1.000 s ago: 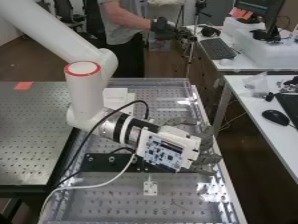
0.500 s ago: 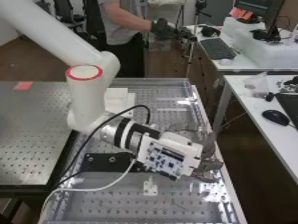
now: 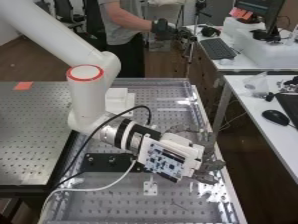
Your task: Grab the chopstick and place it in the clear container
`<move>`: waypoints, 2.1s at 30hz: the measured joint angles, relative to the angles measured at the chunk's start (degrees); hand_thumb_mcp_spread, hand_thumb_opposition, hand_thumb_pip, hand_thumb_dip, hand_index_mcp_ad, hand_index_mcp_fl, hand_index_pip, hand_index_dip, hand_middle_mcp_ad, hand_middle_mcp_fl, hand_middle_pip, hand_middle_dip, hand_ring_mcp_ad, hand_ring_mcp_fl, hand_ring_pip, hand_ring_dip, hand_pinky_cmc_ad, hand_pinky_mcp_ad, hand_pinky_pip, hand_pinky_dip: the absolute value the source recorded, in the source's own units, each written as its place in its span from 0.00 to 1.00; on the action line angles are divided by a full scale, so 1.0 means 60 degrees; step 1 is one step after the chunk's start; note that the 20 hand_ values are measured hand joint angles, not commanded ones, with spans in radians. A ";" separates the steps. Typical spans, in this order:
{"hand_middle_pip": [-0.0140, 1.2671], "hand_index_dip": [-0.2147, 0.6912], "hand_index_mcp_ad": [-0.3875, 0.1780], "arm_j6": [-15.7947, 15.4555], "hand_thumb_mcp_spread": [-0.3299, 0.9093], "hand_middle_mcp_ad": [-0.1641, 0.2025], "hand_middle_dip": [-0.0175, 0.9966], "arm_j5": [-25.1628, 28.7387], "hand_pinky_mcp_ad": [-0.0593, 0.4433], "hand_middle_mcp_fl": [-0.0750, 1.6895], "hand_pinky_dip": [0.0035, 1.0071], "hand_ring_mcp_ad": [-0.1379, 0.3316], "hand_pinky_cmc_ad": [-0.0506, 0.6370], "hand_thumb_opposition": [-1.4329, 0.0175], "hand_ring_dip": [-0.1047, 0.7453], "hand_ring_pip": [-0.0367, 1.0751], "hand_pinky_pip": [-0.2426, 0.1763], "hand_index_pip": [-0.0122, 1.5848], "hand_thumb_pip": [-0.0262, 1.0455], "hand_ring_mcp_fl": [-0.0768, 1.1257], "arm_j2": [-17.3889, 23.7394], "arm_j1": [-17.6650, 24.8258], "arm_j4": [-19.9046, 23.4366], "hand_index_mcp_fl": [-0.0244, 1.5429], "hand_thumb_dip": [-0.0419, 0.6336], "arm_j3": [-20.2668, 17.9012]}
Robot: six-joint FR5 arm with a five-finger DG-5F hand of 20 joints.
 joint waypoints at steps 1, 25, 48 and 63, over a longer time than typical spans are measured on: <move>0.30 0.46 0.56 0.0002 0.74 0.63 0.63 -0.0003 0.45 0.53 0.14 0.37 0.61 0.41 0.42 0.08 0.65 0.46 0.52 0.51 -0.0008 -0.0004 -0.0006 0.52 0.57 0.0007; 0.33 0.57 0.37 -0.0095 0.83 0.53 0.63 -0.0061 0.55 0.63 0.15 0.36 0.68 0.30 0.42 0.11 0.72 0.46 0.46 0.56 -0.0108 -0.0059 -0.0268 0.63 0.51 0.0219; 0.21 0.55 0.44 -0.0268 0.70 0.56 0.63 -0.0438 0.55 0.56 0.15 0.37 0.64 0.36 0.42 0.10 0.72 0.26 0.62 0.50 -0.0205 -0.0178 -0.0693 0.57 0.57 0.0527; 0.22 0.53 0.45 -0.0178 0.69 0.56 0.63 -0.0272 0.54 0.56 0.15 0.36 0.62 0.37 0.42 0.10 0.72 0.26 0.65 0.50 -0.0165 -0.0216 -0.0661 0.58 0.59 0.0379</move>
